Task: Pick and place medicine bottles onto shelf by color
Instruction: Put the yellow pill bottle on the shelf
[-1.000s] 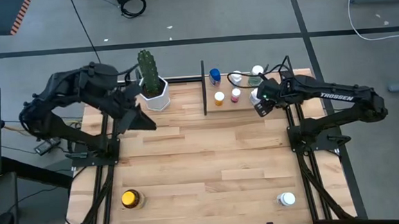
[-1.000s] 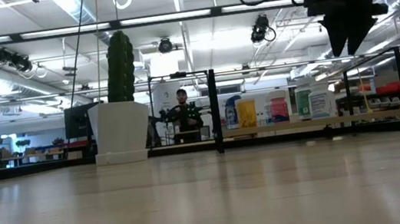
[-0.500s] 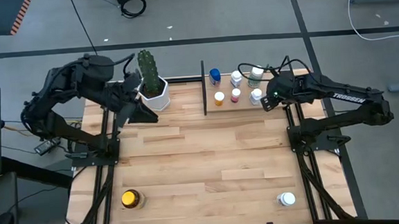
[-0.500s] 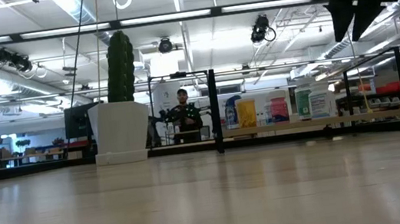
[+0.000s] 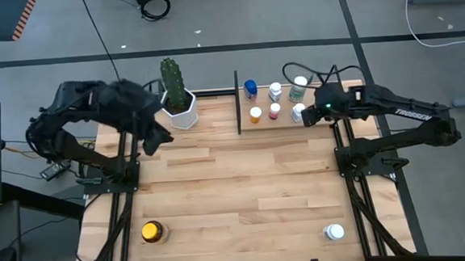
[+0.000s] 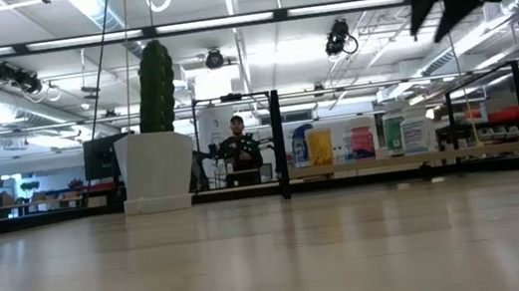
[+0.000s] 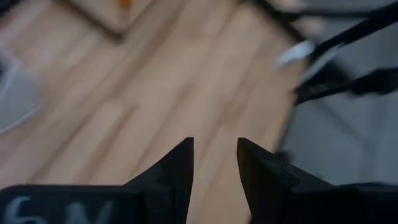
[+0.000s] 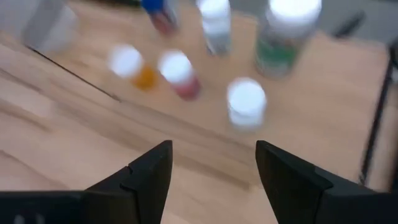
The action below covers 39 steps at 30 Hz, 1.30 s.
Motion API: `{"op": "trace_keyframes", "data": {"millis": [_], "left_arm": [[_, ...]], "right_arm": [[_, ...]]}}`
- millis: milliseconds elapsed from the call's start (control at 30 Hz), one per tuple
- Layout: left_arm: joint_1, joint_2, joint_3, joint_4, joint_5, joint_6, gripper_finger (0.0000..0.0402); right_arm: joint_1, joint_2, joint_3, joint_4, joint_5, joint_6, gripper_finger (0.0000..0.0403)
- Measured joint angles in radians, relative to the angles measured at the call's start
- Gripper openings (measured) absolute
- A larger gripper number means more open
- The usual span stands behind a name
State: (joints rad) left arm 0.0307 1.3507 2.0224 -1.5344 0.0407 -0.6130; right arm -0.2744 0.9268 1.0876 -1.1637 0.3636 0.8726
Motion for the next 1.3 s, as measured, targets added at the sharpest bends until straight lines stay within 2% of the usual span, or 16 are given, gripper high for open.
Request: {"op": "trace_keyframes", "data": {"millis": [67, 167, 367, 533, 633, 767, 967, 1300], "left_arm": [[-0.052, 0.012, -0.004, -0.047, -0.060, -0.006, 0.0134], [-0.152, -0.002, -0.064, 0.006, -0.080, -0.042, 0.0150], [-0.356, -0.006, -0.239, 0.000, -0.131, -0.248, 0.0190], [-0.511, -0.007, -0.447, 0.055, -0.066, -0.467, 0.0221], [-0.590, -0.006, -0.522, 0.145, -0.030, -0.604, 0.0229], [-0.675, -0.007, -0.549, 0.249, -0.043, -0.805, 0.0231], [-0.779, 0.029, -0.550, 0.254, -0.084, -1.095, 0.0231], [-0.840, 0.104, -0.551, 0.307, -0.082, -1.286, 0.0231]], "right_arm": [[0.030, -0.012, 0.046, 0.012, 0.038, -0.002, 0.0237], [0.097, -0.015, 0.125, 0.013, 0.082, -0.040, 0.0237], [0.298, 0.004, 0.194, 0.049, 0.064, -0.072, 0.0237], [0.461, 0.025, 0.194, 0.063, 0.070, -0.021, 0.0237], [0.521, 0.044, 0.194, 0.064, 0.070, 0.014, 0.0237], [0.574, 0.056, 0.194, 0.064, 0.071, 0.029, 0.0237], [0.603, 0.057, 0.194, 0.068, 0.072, 0.058, 0.0237], [0.620, 0.063, 0.194, 0.068, 0.057, 0.204, 0.0237]]}}
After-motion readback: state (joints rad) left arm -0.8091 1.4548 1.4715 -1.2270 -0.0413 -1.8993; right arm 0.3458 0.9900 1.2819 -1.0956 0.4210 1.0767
